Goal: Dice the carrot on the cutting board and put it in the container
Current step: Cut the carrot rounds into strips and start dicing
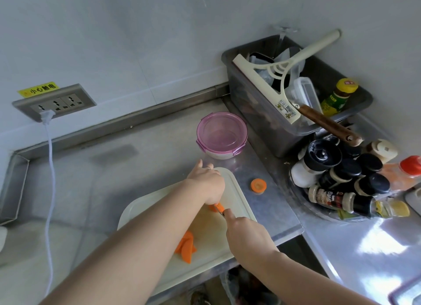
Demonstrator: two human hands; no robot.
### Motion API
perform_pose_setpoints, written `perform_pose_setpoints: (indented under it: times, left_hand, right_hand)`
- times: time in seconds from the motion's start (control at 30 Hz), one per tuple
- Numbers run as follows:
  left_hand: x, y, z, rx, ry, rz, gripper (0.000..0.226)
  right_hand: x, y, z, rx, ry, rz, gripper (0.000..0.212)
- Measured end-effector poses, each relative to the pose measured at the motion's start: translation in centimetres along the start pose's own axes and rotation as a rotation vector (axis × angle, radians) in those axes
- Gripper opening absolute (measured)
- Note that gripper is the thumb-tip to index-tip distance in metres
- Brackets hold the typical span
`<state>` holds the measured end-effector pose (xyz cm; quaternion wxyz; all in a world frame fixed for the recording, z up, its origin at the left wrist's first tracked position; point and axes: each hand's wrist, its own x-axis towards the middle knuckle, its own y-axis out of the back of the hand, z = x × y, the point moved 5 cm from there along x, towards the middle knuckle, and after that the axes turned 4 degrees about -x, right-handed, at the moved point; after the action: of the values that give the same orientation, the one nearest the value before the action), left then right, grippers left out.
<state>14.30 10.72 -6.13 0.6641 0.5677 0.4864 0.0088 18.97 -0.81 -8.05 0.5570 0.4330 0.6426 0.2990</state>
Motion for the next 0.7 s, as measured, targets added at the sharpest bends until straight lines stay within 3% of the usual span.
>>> perform_pose_setpoints:
  times: [0.13, 0.2, 0.47, 0.53, 0.6, 0.7]
  left_hand:
    - [-0.3, 0.3, -0.2, -0.036, 0.005, 0.061, 0.028]
    - [-1.1, 1.7, -0.8, -0.154, -0.008, 0.189, 0.028]
    - [-7.8, 4.1, -6.6, -0.879, 0.143, 1.13, 0.036]
    - [-8.9, 2.2, -6.9, -0.937, 0.229, 1.253, 0.031]
    - [-8.3, -0.4, -6.3, -0.888, 0.235, 1.166, 0.029]
    - [-5.7, -3.4, -3.7, -0.629, -0.029, 0.775, 0.04]
  right_hand:
    - [-0.2, 0.2, 0.0, -0.002, 0.001, -0.015, 0.045]
    - [-0.3, 0.4, 0.0, -0.003, 0.005, -0.019, 0.047]
    - [-0.5, 2.4, 1.4, 0.119, -0.023, 0.071, 0.028]
    - [-0.1, 2.5, 2.7, 0.109, -0.053, 0.107, 0.03]
    - [0.0, 2.5, 4.0, 0.101, -0.084, 0.133, 0.027]
    - [-0.1, 2.4, 5.3, 0.075, -0.101, 0.147, 0.026]
